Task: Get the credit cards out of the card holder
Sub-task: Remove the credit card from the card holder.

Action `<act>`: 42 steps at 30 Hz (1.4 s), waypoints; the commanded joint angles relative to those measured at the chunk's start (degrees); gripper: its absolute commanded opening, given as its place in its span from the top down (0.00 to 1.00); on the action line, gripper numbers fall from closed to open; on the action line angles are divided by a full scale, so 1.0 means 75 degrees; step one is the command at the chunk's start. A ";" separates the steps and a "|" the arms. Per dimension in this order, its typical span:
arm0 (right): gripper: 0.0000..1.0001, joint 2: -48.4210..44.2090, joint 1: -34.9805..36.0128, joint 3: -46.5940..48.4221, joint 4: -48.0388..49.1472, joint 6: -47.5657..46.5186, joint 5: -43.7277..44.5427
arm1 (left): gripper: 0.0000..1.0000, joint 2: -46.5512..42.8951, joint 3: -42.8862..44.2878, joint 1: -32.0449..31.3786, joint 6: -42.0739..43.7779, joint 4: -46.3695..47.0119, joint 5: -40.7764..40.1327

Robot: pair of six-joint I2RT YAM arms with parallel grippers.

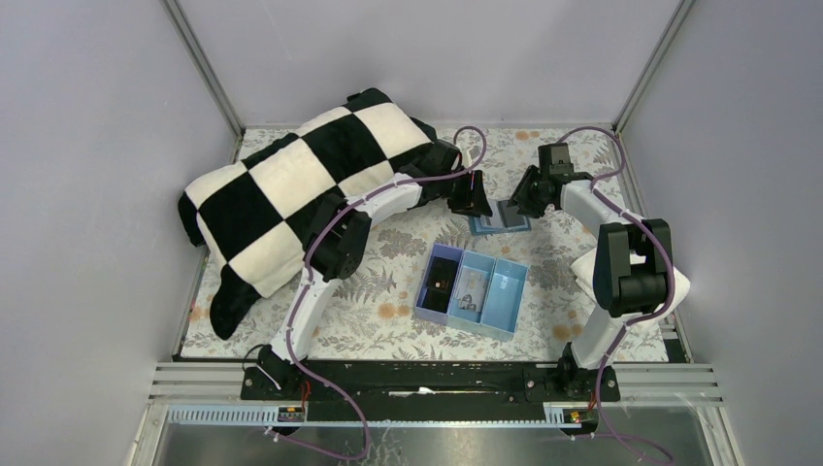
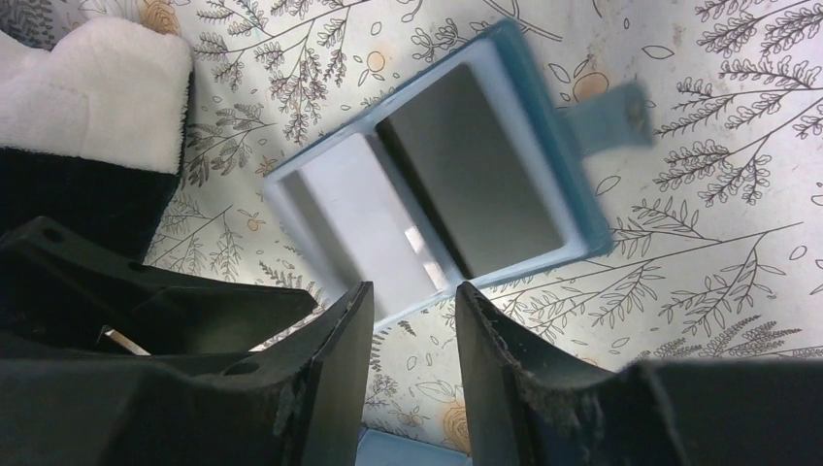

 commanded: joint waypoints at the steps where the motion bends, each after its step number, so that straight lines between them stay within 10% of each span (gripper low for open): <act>1: 0.56 -0.0180 -0.0012 -0.0026 0.0182 0.0014 -0.0225 | 0.52 -0.0048 0.0212 -0.0045 -0.0105 0.0469 0.0179; 6: 0.55 -0.0175 -0.0023 -0.0024 0.0133 -0.0008 -0.0225 | 0.55 -0.0037 0.0305 -0.0044 -0.0208 0.0596 0.0146; 12: 0.53 0.0184 -0.0037 0.0302 -0.0137 -0.0415 -0.0557 | 0.89 -0.0409 -0.0019 0.0012 -0.0133 0.0719 -0.0359; 27: 0.56 0.2028 -0.0037 0.1653 -0.0621 -0.0846 -0.0654 | 0.77 -0.0742 -0.0631 0.0225 0.0101 0.0208 -0.1258; 42: 0.60 0.1499 0.0223 0.0019 0.0514 0.0331 -0.1623 | 0.72 -0.0912 -0.0686 0.0404 0.0213 0.0105 -0.1419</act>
